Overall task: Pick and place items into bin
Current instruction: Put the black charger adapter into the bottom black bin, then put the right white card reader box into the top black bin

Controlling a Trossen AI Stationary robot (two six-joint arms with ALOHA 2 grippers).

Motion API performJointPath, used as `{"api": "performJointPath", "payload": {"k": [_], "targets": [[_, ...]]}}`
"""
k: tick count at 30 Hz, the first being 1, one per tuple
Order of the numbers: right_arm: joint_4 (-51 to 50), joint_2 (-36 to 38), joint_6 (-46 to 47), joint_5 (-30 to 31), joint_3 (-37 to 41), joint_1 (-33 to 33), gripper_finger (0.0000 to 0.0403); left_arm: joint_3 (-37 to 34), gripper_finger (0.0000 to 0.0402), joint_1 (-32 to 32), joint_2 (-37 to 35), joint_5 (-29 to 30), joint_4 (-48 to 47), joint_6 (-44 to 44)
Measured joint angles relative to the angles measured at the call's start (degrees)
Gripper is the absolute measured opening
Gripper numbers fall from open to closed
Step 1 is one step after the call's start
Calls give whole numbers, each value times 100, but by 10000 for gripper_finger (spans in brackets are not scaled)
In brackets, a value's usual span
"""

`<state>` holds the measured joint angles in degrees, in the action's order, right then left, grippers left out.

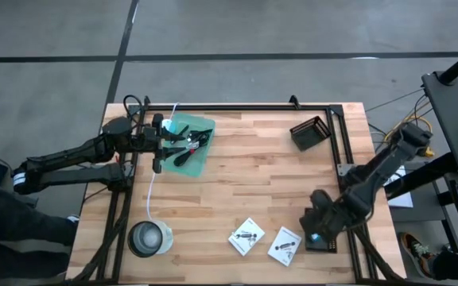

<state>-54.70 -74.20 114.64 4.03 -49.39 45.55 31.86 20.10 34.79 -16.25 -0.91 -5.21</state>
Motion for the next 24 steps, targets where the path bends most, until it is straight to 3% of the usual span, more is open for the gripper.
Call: {"api": "performJointPath", "payload": {"k": [6, 13, 18, 24], "targets": [[27, -271, 249, -70, 0, 261, 172, 0, 136, 2, -4, 1, 7, 2], [56, -311, 80, -92, 0, 256, 259, 0, 136, 2, 4, 2, 48, 13], [71, -275, 59, -56, 0, 256, 291, 0, 136, 2, 4, 0, 44, 13], [580, -275, -939, 908, -51, 240, 289, 0, 136, 2, 7, 0, 46, 11]]}}
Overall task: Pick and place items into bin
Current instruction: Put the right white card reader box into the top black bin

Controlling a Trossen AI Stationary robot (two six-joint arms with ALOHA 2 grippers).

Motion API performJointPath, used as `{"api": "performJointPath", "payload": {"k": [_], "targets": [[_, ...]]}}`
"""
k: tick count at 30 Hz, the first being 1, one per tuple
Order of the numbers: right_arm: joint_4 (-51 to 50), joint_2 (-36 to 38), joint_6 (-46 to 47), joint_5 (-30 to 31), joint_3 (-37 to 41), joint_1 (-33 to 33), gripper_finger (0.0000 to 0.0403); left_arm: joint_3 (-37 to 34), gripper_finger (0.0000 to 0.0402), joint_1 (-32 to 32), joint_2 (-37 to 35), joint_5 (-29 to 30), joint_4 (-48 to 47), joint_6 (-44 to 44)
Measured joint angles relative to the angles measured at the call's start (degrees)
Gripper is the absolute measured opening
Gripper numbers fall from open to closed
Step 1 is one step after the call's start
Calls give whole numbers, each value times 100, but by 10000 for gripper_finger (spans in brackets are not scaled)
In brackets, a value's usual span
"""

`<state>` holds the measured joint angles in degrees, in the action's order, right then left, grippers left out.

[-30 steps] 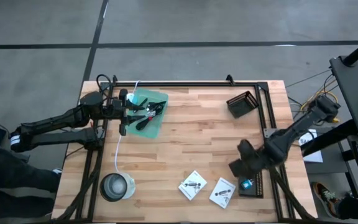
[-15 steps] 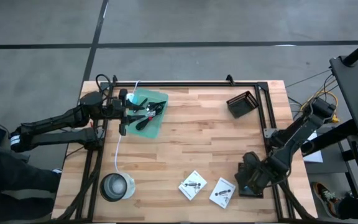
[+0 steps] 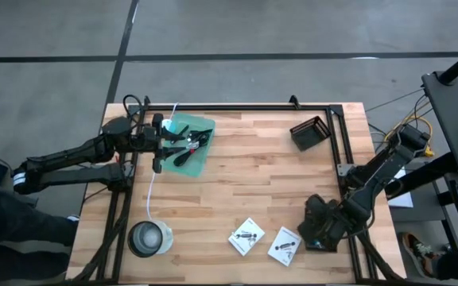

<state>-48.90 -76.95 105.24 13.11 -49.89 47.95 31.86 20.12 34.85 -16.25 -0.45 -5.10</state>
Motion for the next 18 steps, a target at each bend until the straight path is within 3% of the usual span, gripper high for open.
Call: {"api": "performJointPath", "payload": {"k": [4, 8, 12, 18], "targets": [[583, -3, -1247, 678, -192, -1, 276, 0, 136, 0, -2, 1, -1, 0], [1720, -188, -3396, 805, -378, 6, 261, 0, 136, 0, -2, 1, -2, -1], [2500, -701, -5610, 537, -708, 15, 251, 0, 136, -2, 0, 0, -8, -2], [1614, -1885, -7175, -204, -1616, 19, 237, -2, 136, -2, 10, 1, 20, -2]]}}
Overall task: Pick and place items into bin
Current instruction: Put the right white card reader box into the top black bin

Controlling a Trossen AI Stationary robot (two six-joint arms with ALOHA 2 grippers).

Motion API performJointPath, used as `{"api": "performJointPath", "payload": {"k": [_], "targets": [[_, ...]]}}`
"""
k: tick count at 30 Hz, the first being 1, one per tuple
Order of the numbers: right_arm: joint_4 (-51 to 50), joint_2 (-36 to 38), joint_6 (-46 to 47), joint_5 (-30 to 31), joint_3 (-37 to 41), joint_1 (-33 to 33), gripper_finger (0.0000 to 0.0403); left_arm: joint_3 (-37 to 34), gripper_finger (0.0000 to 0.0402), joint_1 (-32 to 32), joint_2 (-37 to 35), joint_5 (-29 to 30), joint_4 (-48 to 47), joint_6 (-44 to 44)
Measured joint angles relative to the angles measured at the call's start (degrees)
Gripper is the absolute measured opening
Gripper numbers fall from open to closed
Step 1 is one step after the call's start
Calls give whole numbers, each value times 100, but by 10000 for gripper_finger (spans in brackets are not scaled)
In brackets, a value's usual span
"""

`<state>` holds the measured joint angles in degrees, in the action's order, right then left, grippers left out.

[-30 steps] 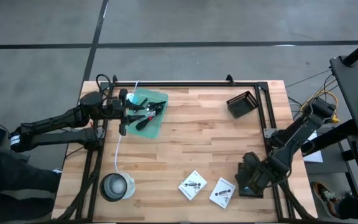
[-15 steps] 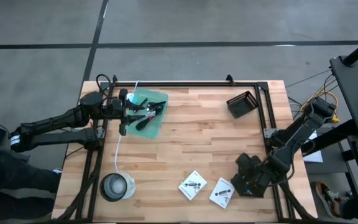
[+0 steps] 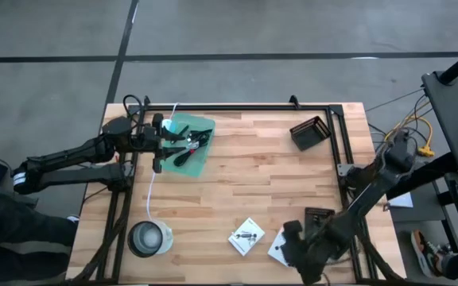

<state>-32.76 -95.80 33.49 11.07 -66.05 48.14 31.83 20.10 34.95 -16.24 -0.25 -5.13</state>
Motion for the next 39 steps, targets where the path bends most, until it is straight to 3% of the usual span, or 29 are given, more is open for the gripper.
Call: {"api": "performJointPath", "payload": {"k": [8, 15, 24, 31, 39], "targets": [[-2134, -1558, -84, -856, -1293, 67, 217, 0, 136, 0, 20, 1, -17, 26], [-2240, -2151, -932, -809, -1817, 227, 199, 0, 136, 2, 103, 2, 23, 28], [-2285, -2218, -1354, -628, -1717, 221, 155, 0, 136, 0, 252, 4, 41, 31], [-2179, -2353, -2125, -527, -1720, 193, 110, 0, 136, 1, 410, 3, 43, 31], [-2156, -2457, -2185, -489, -1729, 113, 43, 0, 136, 2, 509, 3, 43, 28]]}}
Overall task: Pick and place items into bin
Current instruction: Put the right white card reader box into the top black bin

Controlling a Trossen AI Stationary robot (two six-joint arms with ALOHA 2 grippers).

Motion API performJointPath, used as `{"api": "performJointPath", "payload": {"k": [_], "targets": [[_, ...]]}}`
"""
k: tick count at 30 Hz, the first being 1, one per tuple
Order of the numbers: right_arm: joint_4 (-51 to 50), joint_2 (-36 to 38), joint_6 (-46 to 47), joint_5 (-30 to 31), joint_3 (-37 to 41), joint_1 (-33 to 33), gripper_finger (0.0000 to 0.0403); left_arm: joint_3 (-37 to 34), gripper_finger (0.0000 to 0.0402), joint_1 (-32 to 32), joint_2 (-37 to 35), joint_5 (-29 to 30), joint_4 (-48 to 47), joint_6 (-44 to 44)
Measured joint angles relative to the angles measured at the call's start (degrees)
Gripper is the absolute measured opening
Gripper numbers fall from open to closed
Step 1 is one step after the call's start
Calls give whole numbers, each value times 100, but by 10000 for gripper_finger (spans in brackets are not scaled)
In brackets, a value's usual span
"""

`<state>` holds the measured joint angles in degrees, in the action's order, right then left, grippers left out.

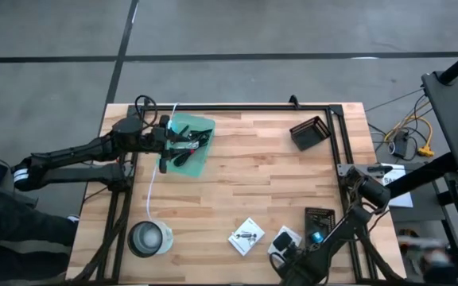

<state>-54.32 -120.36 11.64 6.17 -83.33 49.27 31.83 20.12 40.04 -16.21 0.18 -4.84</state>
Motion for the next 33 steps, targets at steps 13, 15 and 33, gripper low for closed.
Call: {"api": "performJointPath", "payload": {"k": [13, 15, 33], "targets": [[-145, 553, 182, 1232, -136, -85, 12, 0, 136, -2, -76, -2, 105, 0], [-205, 732, 171, 1636, -135, -91, 11, 0, 136, 0, -78, 1, 99, 0], [-1736, 2982, 1334, 3002, 508, -1514, 11, 0, 136, 0, -63, -2, 533, 8]]}}
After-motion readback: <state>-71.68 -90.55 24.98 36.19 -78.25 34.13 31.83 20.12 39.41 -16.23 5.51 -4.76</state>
